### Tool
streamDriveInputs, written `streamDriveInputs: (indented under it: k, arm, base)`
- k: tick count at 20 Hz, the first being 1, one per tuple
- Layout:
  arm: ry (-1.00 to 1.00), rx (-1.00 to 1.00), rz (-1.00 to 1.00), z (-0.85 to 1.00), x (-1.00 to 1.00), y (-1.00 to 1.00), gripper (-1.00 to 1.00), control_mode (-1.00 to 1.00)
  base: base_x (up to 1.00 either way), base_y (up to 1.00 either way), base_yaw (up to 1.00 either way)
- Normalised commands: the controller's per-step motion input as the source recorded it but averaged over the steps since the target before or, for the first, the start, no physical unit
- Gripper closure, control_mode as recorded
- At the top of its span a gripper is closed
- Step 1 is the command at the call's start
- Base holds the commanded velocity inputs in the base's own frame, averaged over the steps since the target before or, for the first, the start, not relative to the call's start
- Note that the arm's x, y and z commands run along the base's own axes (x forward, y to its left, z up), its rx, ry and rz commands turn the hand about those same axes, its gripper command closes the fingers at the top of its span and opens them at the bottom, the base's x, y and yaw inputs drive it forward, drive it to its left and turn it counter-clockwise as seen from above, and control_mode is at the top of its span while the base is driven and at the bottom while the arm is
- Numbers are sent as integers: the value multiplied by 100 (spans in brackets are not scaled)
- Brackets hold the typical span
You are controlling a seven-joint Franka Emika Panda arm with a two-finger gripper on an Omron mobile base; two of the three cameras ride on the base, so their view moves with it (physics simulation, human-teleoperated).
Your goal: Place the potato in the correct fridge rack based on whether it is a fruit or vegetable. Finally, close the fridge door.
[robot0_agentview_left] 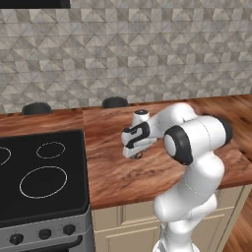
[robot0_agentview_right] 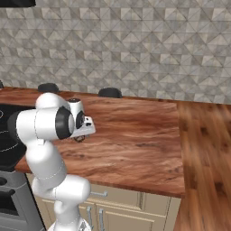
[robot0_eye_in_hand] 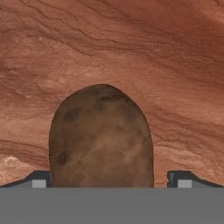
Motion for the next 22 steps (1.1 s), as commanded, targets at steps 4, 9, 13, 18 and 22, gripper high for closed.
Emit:
streamDriveInputs:
  k: [4, 9, 13, 18, 22]
  arm:
    - [0, 0, 0, -18, 20, 1, -100, -100]
    - [2, 0, 0, -44, 0, 5, 100, -100]
    - [1, 0, 0, -12, 0, 0, 100, -100]
    - [1, 0, 0, 0, -6, 0, 100, -100]
    - [-5, 0, 0, 27, -55, 0, 100, -100]
  base:
    - [0, 0, 0]
    - [0, 0, 0]
    - [0, 0, 0]
    - [0, 0, 0]
    - [0, 0, 0]
